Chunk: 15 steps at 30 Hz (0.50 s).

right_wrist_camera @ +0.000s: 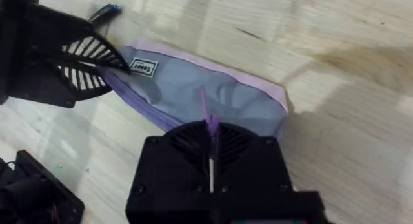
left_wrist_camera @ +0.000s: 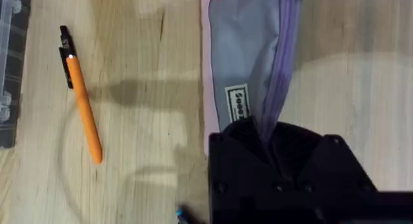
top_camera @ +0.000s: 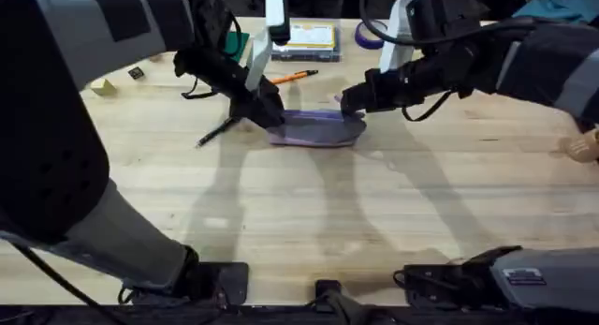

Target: Unzip the bag, pick up the pens from the table one at a time and place them inside, then zip the bag closed.

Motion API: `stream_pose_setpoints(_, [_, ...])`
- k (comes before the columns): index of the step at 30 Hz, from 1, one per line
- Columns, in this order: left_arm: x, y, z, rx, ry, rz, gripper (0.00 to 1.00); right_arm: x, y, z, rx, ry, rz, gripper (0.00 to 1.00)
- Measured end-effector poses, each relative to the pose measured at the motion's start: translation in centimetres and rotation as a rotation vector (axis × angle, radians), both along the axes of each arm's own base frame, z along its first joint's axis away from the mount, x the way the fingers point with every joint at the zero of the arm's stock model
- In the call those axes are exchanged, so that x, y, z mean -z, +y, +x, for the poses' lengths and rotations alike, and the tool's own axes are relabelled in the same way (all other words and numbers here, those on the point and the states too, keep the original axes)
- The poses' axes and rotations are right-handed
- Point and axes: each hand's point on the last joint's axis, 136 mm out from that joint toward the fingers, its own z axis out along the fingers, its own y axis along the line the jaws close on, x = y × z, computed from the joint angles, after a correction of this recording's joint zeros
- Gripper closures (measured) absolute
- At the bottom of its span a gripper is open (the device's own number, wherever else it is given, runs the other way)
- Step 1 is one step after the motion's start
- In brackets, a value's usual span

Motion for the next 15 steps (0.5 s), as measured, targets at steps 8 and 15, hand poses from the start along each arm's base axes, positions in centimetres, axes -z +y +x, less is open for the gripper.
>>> stream_pose_setpoints(8, [0.0, 0.0, 0.0, 0.000, 0.000, 0.001, 0.958, -0.3, 0.2, 0.1, -0.006, -0.003, 0.011, 0.970])
stream_pose_setpoints(15, [0.1, 0.1, 0.0, -0.001, -0.001, 0.005, 0.958, -1.9, 1.9, 0.1, -0.062, -0.023, 0.115, 0.970])
